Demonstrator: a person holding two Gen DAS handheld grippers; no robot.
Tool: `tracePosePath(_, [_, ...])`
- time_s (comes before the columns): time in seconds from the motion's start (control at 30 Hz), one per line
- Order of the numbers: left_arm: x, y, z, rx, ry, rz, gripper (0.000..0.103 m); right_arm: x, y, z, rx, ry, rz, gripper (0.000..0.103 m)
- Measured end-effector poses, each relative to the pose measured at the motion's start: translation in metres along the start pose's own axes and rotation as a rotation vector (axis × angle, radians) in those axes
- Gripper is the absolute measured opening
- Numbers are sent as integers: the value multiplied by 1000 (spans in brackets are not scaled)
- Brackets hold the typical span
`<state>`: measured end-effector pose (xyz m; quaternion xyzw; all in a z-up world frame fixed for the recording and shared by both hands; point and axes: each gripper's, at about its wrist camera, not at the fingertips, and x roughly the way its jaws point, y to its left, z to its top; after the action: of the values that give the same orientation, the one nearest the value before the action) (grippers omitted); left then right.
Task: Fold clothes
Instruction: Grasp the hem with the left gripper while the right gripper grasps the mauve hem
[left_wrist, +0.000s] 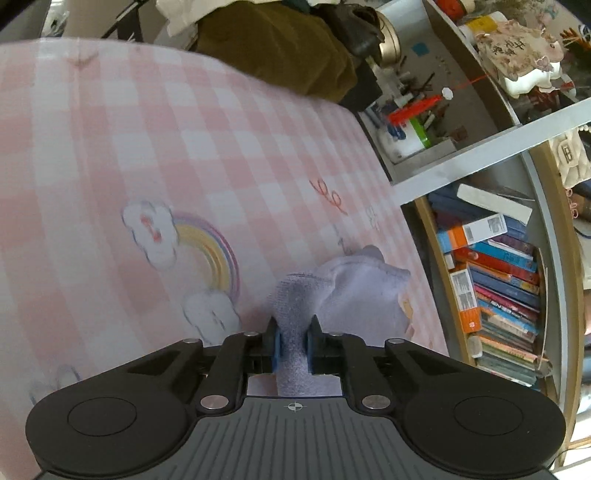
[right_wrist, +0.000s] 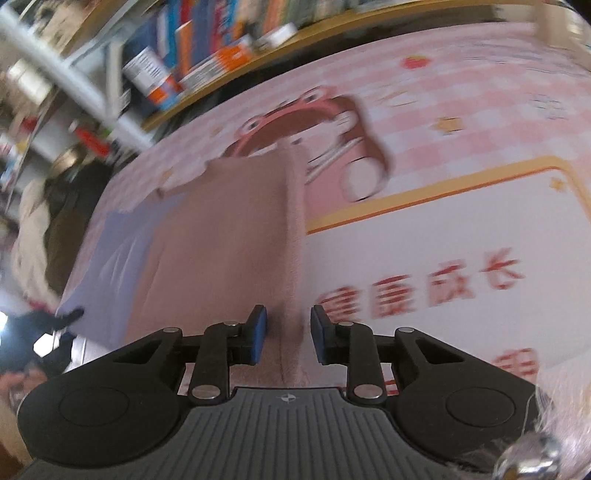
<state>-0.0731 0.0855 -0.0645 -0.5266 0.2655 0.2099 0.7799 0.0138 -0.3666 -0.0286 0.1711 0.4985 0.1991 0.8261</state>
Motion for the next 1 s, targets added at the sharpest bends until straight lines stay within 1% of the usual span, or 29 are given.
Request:
tracePosePath(0.1, [2,1,6,27,2,-3,13,9,17,-3,-47,17,-4,24])
tracePosePath(0.2, [8,5,9,22,27,-5,20,14,23,-2,-45,16,-18,22])
tracePosePath(0.3, [11,7,10,25,40,-37,22,16,25,-4,-33,3,-32,21])
tracePosePath(0.37, [14,7,10,36,39,-50,21,17,26,-4,-26,-5,-42,21])
tracePosePath(0.5, [17,7,13,33,28,-60,12,21,31,-4,-32,-14,-57,21])
tracePosePath(0.7, [7,-4,20,92,-15,-86,11,22,38,-2,-51,4,-54,22])
tracePosePath(0.87, [2,-7,15,101,-33,-78,11,10,27,-1,-44,-9,-50,22])
tracePosePath(0.9, [1,-8,13,105,-38,-76,11,9,24,0,-43,-5,-39,20])
tracePosePath(0.93, [-2,-10,11,114,-43,-76,10,10,22,1,-46,3,-26,14])
tracePosePath(1.0, [-8,-19,8,150,-53,-84,10,12,19,3,-54,16,2,8])
